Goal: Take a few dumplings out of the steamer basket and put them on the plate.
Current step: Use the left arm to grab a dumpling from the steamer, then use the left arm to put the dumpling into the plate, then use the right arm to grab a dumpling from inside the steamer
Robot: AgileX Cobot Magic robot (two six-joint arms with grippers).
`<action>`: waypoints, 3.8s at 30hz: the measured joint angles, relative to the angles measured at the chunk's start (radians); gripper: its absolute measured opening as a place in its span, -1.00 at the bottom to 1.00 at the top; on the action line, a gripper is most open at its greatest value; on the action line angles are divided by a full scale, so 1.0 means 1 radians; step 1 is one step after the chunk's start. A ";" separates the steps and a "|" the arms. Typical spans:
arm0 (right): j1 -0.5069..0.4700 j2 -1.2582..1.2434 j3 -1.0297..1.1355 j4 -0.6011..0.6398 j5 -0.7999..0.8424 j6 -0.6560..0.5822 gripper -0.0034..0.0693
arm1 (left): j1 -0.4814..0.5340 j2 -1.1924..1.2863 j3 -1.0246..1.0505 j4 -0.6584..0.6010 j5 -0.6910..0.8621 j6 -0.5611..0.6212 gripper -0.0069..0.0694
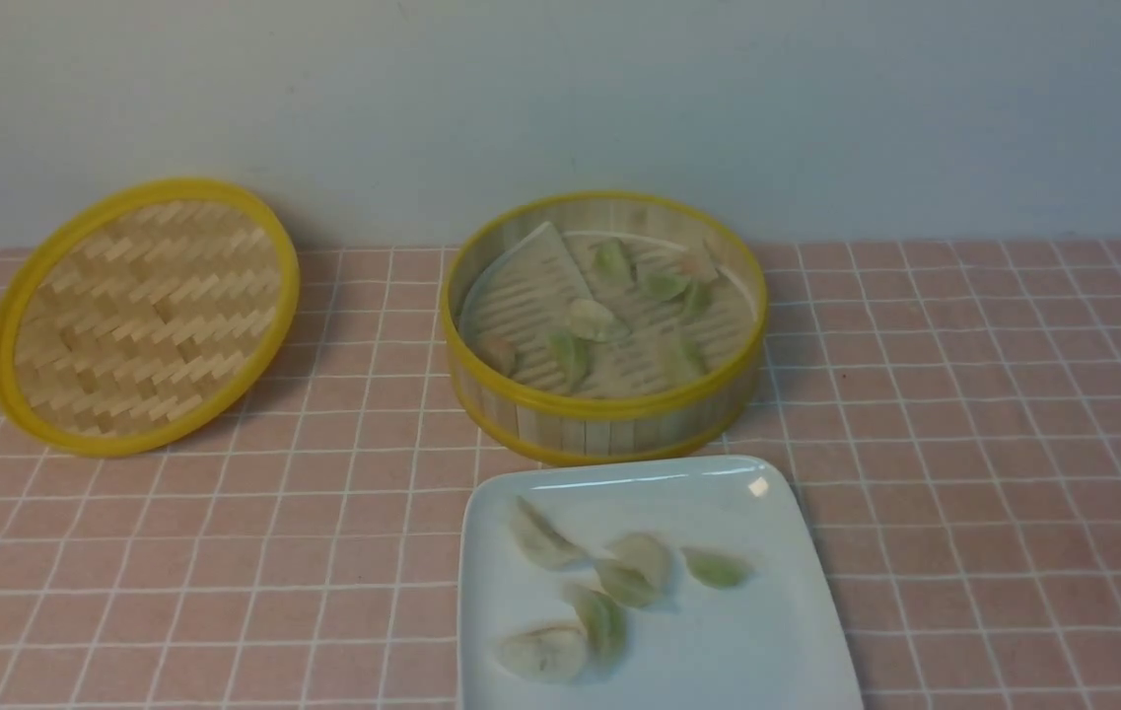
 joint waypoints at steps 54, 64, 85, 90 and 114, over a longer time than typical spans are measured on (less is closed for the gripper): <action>0.000 0.936 -0.570 -0.554 0.793 0.000 -0.93 | -0.469 1.866 -1.496 0.230 0.382 -0.098 0.34; 0.000 0.936 -0.570 -0.554 0.809 -0.003 -0.93 | -0.470 1.850 -1.495 0.189 0.383 -0.041 -0.53; 0.000 0.936 -0.570 -0.441 0.833 -0.068 -0.93 | -0.644 1.271 -0.615 0.102 0.200 0.049 -0.53; 0.000 0.936 -0.570 -0.427 0.827 -0.076 -0.93 | -0.658 1.354 -0.612 0.139 0.132 0.054 -0.45; 0.294 1.594 -1.269 -0.663 0.785 0.053 -0.79 | -0.655 0.810 -0.447 0.399 0.374 -0.105 -0.83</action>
